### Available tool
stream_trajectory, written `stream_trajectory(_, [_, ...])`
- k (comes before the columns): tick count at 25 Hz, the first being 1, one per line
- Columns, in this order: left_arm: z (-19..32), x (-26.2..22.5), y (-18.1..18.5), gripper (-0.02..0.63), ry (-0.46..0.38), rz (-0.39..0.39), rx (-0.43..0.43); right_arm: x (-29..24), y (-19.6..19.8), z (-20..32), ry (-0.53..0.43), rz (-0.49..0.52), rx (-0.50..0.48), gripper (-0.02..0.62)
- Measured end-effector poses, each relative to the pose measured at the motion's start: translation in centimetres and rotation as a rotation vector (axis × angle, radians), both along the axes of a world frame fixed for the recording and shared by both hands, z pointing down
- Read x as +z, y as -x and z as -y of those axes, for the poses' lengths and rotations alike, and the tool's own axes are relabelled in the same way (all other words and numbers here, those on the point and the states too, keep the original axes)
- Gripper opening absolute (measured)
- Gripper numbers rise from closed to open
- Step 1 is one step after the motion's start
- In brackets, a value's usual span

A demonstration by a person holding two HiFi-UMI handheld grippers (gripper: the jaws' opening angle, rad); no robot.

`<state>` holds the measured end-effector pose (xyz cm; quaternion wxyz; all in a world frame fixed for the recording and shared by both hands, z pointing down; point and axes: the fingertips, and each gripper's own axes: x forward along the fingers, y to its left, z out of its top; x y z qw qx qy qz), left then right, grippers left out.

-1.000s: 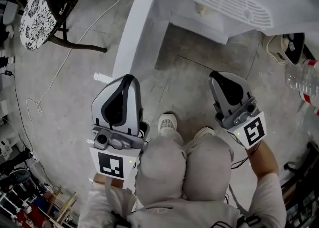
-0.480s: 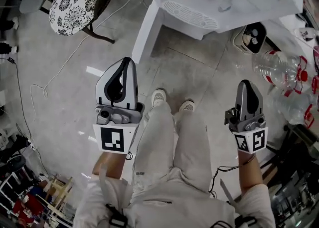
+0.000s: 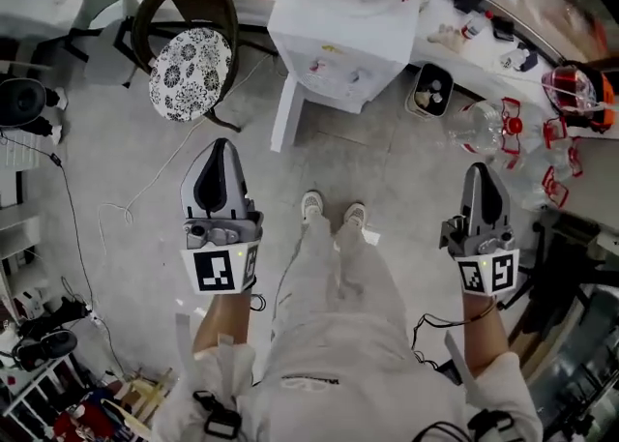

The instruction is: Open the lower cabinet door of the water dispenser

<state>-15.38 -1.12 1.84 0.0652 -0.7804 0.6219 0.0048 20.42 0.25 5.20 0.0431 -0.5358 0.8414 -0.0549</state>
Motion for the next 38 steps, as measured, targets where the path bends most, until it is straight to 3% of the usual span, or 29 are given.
stream_trajectory(4, [-1.0, -6.1, -0.5, 0.005, -0.03, 0.001, 0.005, -6.0, -1.8, -1.6, -0.048, 0.002, 0.031, 0.023])
stream_trajectory(10, [-2.3, -10.4, -2.1, 0.005, -0.047, -0.017, 0.015, -10.0, -3.8, -2.9, -0.076, 0.008, 0.069, 0.023])
stream_trajectory(18, [-3.8, -11.3, -4.7, 0.005, -0.042, 0.004, 0.076, -11.9, -5.3, -3.5, -0.088, -0.017, 0.075, 0.023])
stream_trajectory(38, [-4.1, -14.1, -4.7, 0.005, -0.102, -0.027, 0.141, -13.8, -2.7, -5.2, -0.117, -0.079, 0.103, 0.014])
